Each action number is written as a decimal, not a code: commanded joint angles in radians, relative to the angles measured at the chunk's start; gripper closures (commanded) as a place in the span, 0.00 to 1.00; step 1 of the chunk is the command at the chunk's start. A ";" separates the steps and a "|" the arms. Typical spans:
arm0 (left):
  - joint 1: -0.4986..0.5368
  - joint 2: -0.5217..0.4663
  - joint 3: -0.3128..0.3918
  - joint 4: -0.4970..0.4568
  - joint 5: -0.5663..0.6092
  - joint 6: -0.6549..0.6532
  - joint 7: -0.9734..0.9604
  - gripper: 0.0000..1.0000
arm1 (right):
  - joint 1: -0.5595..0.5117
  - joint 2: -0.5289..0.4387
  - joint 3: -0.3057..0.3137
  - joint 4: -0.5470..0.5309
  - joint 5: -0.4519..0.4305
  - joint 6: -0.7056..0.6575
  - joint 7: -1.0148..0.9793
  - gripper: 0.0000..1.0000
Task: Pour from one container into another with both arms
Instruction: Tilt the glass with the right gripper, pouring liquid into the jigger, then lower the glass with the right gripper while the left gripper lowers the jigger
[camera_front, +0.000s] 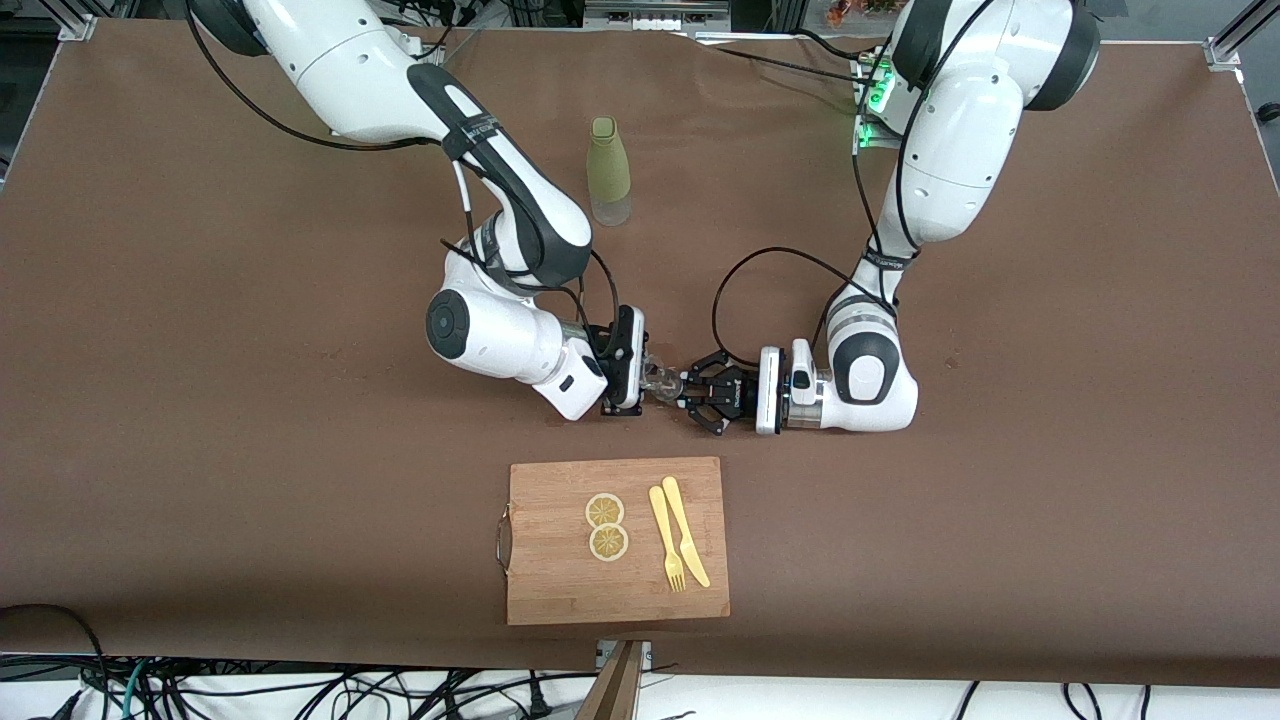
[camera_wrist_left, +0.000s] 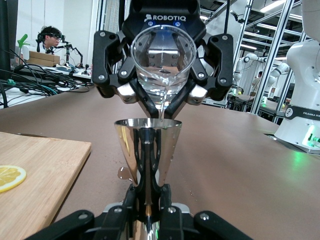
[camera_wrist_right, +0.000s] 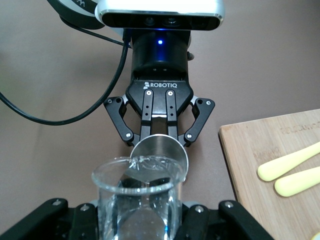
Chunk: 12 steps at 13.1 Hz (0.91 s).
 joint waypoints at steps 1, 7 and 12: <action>-0.008 0.008 0.000 0.024 -0.030 0.007 0.000 1.00 | -0.012 -0.042 -0.003 -0.025 0.081 -0.024 0.010 1.00; 0.024 0.001 0.009 0.019 -0.016 -0.026 0.027 1.00 | -0.047 -0.079 -0.005 -0.059 0.181 -0.040 -0.017 1.00; 0.106 -0.001 0.023 0.007 0.025 -0.143 0.121 1.00 | -0.196 -0.099 -0.005 -0.060 0.307 -0.275 -0.230 1.00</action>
